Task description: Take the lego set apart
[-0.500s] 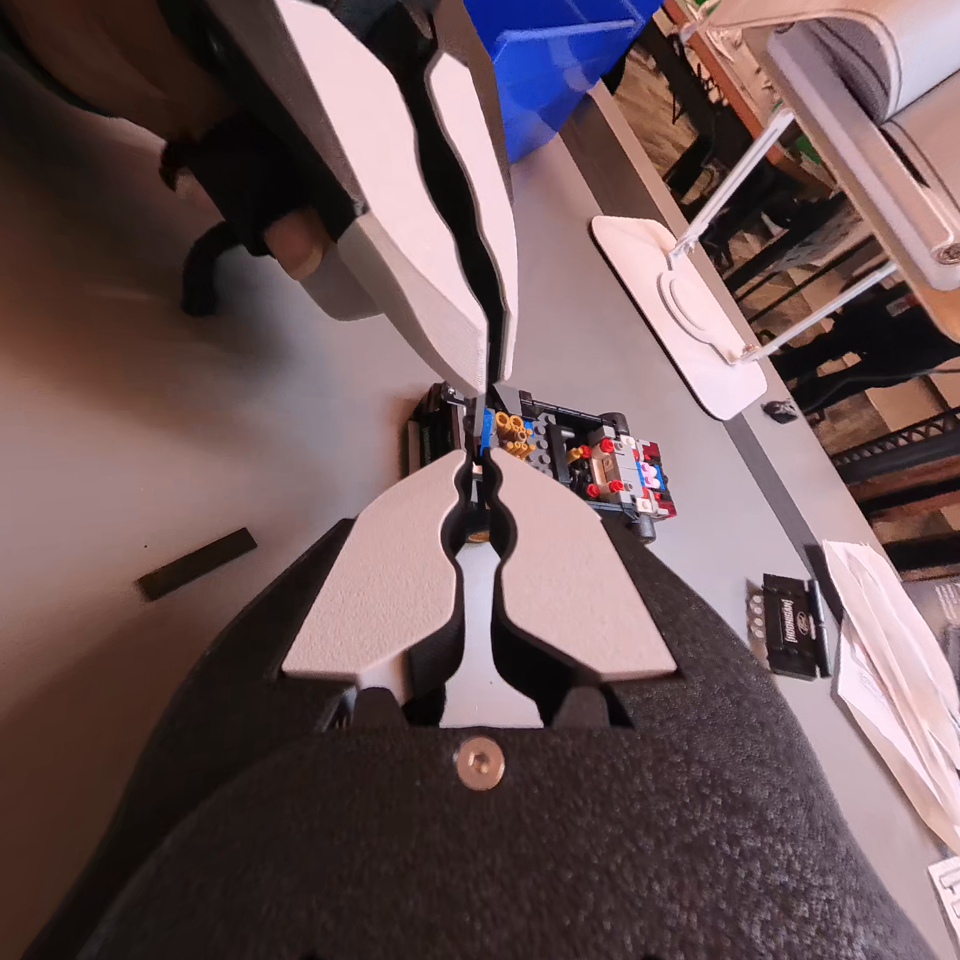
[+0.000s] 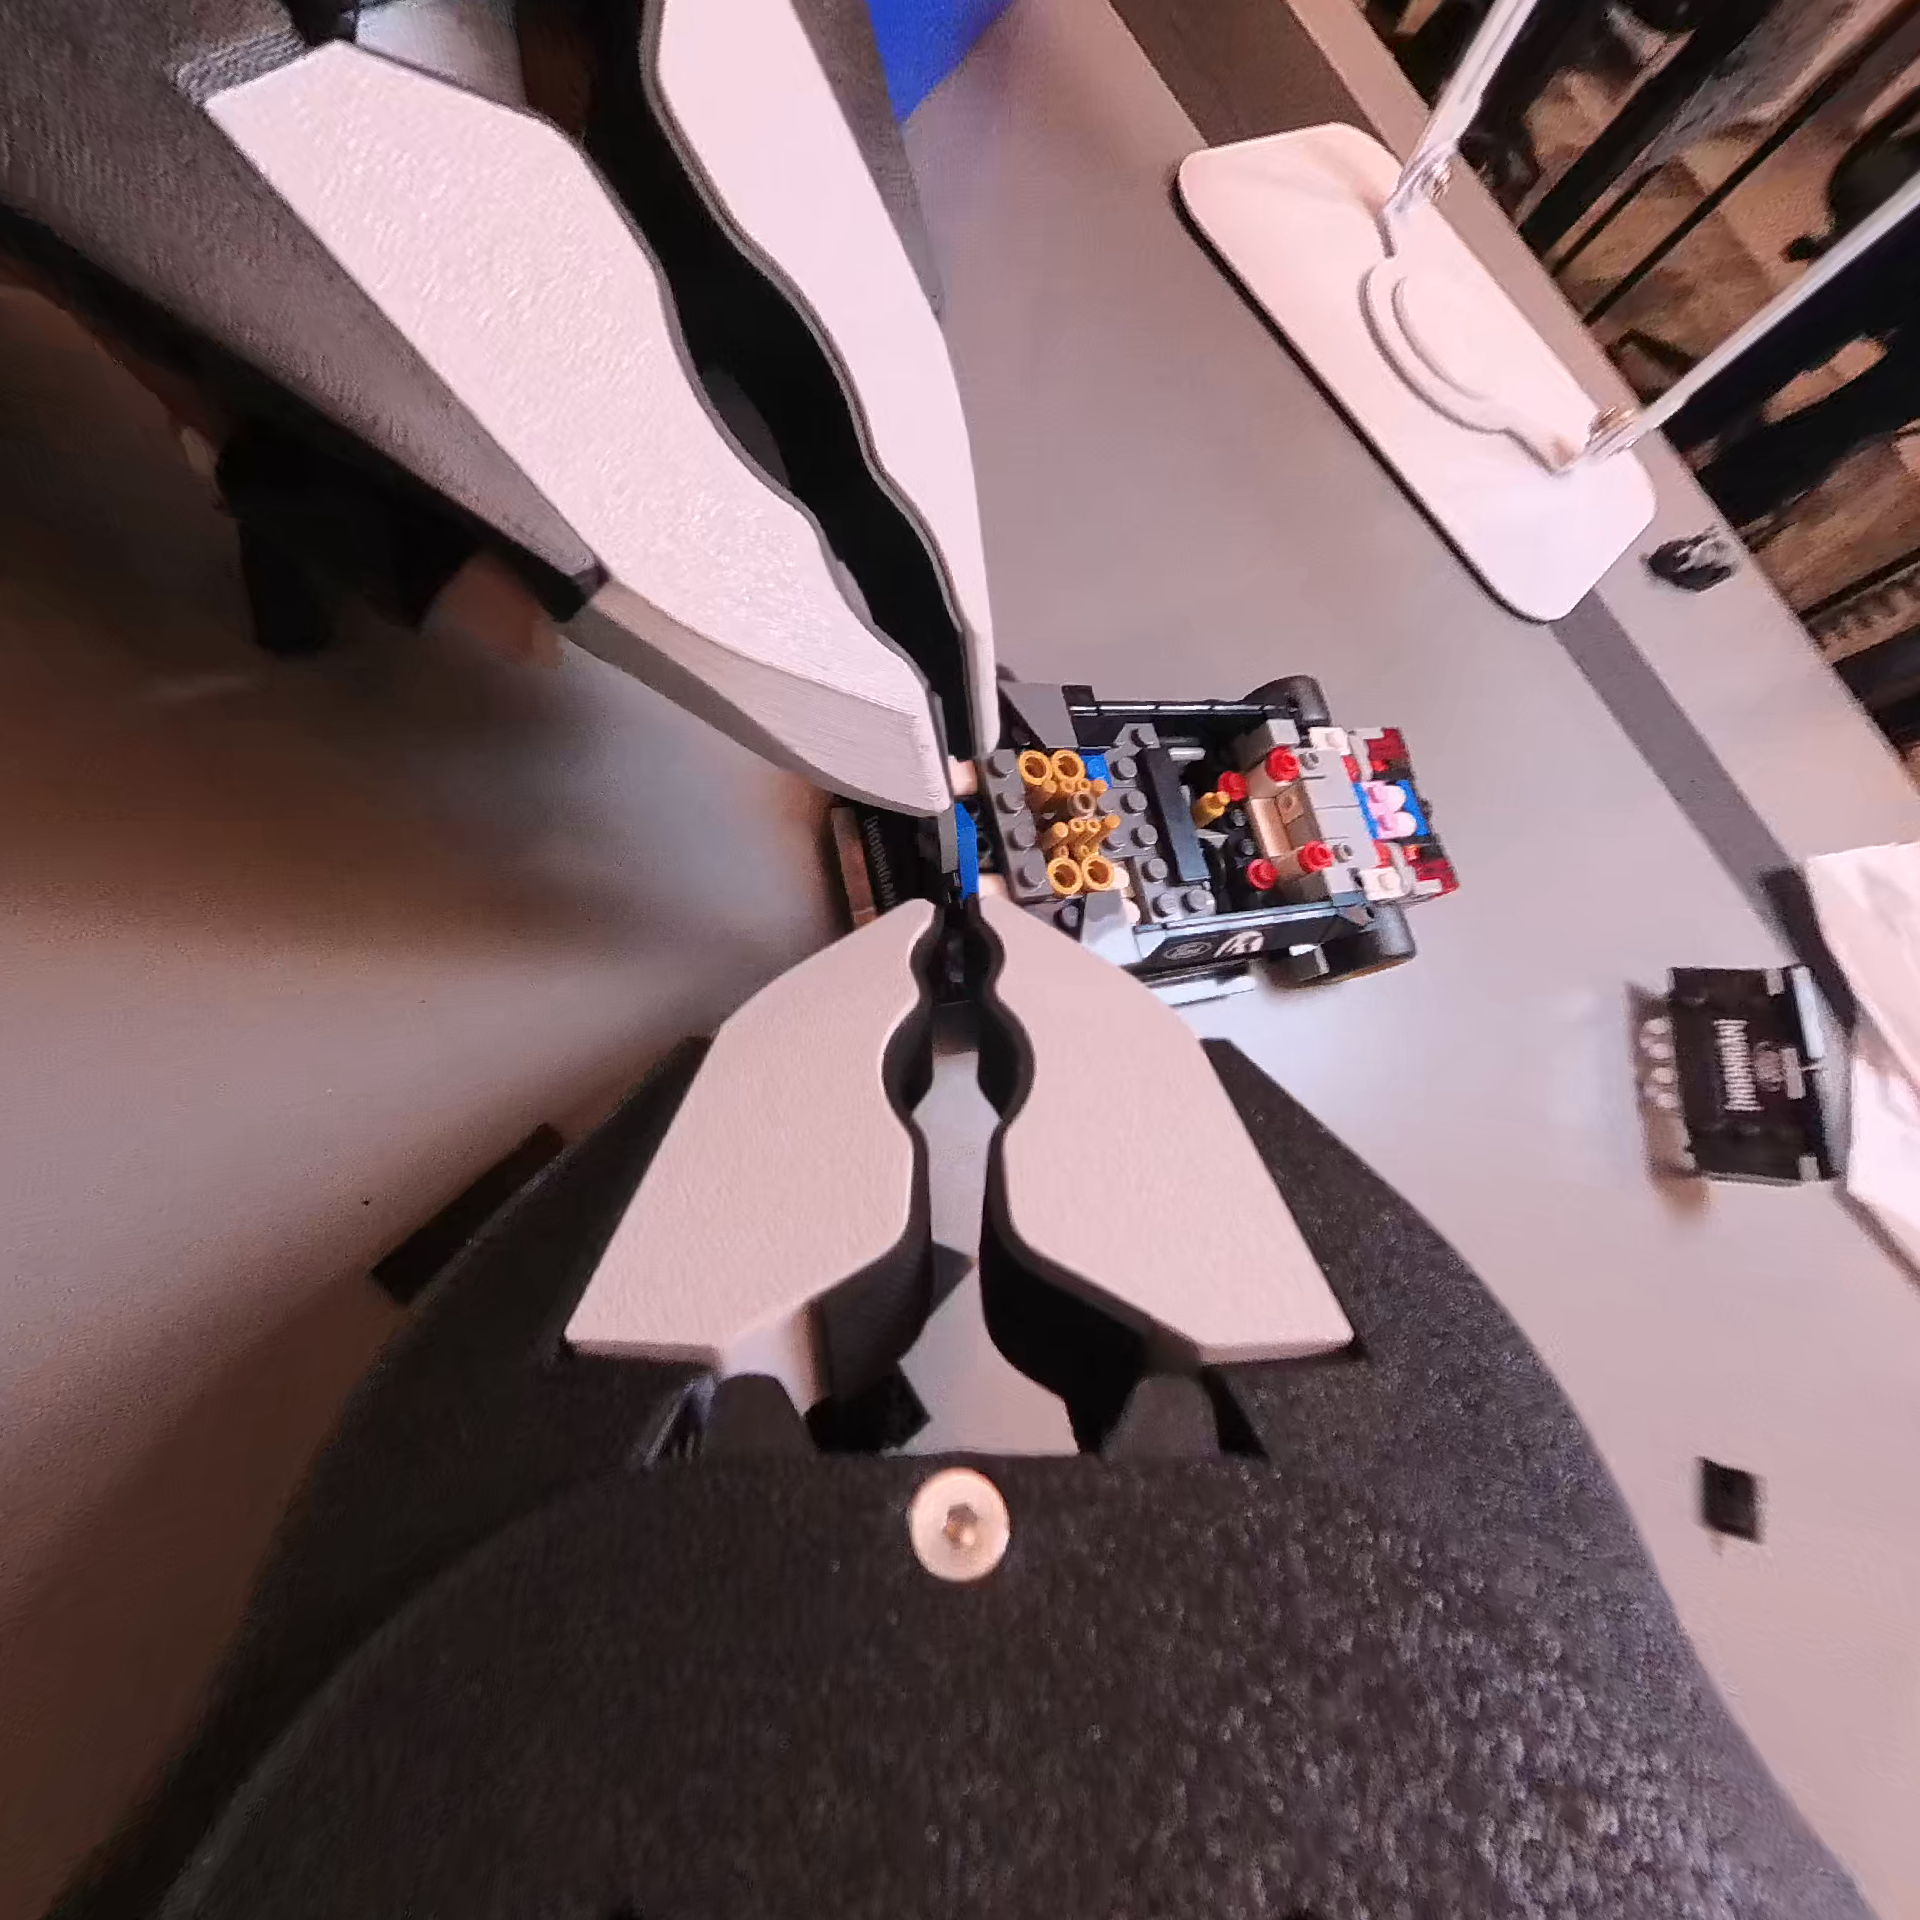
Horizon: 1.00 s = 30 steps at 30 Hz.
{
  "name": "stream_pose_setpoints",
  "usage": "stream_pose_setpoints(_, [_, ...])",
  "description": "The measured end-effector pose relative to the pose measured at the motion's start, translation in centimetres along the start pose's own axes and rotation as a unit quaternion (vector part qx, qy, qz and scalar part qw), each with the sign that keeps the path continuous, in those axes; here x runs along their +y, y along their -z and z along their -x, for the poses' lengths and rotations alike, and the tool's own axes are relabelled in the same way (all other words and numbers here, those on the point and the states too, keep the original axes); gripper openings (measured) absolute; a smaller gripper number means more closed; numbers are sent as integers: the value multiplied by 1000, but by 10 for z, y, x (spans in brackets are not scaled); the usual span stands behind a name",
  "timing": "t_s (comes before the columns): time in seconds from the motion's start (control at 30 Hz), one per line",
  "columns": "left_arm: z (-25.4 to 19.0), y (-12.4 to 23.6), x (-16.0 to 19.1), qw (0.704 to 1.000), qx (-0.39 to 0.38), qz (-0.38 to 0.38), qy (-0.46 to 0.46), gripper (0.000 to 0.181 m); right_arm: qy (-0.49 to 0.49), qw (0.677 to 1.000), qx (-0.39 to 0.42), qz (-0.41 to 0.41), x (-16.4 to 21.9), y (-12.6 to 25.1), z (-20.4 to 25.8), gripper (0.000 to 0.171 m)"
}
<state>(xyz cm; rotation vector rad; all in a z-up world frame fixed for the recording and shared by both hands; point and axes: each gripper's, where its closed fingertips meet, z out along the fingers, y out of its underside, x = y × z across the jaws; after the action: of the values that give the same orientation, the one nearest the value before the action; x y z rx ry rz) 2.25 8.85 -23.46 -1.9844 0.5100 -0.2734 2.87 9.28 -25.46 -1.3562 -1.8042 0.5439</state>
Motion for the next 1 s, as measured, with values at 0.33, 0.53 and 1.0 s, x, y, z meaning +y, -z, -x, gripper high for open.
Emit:
stream_pose_setpoints(0.33, [9, 8, -6, 996, 47, -25, 65, 6, -101, 992, -44, -56, -8, 15, -18, 3])
stream_pose_setpoints(0.53, [6, 8, -4, 980, 120, -38, 154, 6, -78, 992, -61, -75, -11, 16, -14, 3])
stream_pose_setpoints(1.0, [-12, 11, -7, 964, 202, -38, 167, 24, -15, 989, -107, -98, -13, 20, 3, 3])
